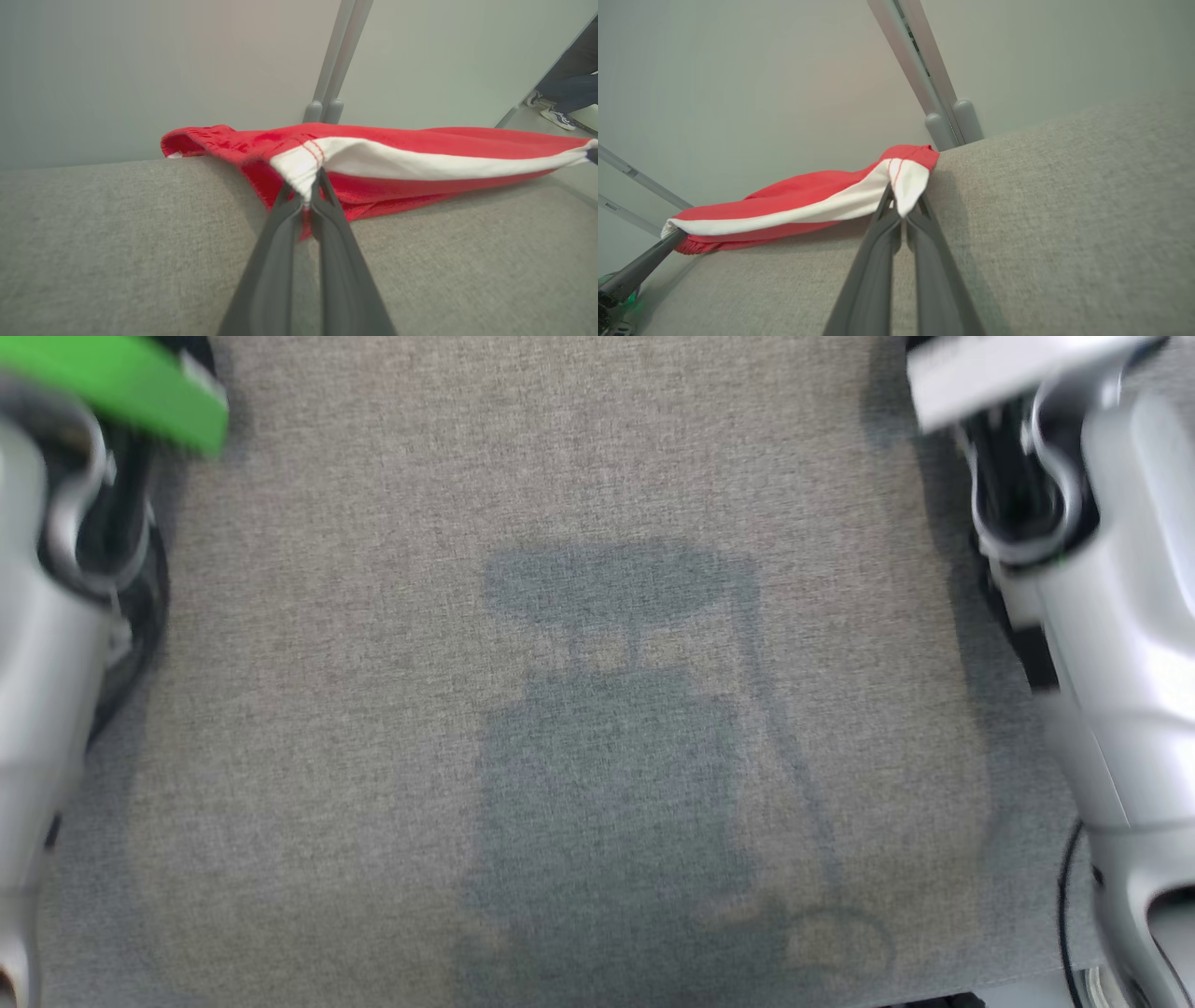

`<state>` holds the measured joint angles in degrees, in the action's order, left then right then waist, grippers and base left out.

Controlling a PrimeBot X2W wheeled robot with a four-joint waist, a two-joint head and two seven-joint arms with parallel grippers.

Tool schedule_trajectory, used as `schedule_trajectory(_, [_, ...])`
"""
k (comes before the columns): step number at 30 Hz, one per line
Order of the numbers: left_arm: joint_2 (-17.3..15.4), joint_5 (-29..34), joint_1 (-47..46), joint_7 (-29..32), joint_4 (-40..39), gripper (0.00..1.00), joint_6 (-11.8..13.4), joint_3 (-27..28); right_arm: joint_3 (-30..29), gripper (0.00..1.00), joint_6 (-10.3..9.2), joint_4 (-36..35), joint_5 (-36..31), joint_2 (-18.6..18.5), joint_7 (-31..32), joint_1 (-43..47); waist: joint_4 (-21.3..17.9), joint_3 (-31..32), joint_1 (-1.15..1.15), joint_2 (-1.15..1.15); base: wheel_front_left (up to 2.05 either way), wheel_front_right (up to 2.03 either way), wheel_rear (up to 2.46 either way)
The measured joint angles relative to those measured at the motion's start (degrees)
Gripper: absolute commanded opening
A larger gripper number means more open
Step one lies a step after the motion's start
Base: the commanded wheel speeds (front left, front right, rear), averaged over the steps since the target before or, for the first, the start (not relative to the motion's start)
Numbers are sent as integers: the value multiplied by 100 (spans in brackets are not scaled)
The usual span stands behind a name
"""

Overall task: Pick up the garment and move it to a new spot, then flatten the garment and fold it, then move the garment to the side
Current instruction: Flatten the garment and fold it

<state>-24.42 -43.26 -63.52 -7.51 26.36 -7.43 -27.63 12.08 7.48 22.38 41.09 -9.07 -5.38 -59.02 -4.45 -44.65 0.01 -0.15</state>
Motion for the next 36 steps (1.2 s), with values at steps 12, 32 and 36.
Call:
schedule_trajectory(12, [-856,-726,3704,-781,-1793,0,274,-138,788,0,47,-1544,1421,-1650,-692,3694,-94,906,-2,0,0,0,0])
schedule_trajectory(32, [370,-330,7147,-740,-3540,0,842,374,509,45,1,-2700,472,-2062,-590,6138,-39,2437,-2,0,0,0,0])
schedule_trajectory(36, [417,-310,7136,-719,-3488,0,843,301,283,100,0,-2398,-456,-1735,-431,5837,114,2585,-2,0,0,0,0])
